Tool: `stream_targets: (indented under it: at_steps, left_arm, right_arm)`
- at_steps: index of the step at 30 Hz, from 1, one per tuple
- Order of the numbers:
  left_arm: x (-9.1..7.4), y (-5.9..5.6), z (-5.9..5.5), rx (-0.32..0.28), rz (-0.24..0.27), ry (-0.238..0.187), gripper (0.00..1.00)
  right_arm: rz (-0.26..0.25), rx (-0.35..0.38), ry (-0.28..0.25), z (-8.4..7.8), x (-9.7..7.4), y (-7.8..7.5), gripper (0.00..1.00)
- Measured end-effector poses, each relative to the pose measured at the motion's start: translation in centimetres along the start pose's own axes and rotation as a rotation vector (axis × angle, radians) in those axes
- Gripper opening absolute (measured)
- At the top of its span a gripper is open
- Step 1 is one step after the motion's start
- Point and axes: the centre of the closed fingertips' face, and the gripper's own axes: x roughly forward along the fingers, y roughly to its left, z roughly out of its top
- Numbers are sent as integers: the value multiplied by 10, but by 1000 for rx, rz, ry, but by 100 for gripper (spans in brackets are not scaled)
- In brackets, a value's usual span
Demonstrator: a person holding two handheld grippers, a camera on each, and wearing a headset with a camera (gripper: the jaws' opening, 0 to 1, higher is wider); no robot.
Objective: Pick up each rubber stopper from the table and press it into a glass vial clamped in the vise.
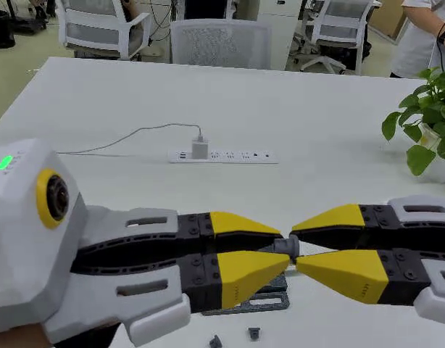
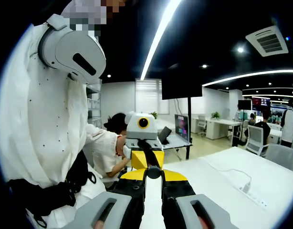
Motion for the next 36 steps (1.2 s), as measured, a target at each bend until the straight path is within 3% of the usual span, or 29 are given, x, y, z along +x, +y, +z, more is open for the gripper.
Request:
stream_targets:
  at_steps: [27, 36]
  left_arm:
    - [1, 0, 13, -66, -3, -92, 4]
    - [0, 0, 10, -54, -1, -81, 4]
  right_arm:
    - [-7, -23, -39, 12, -3, -1, 7]
    - [-4, -25, -22, 10, -1, -1, 6]
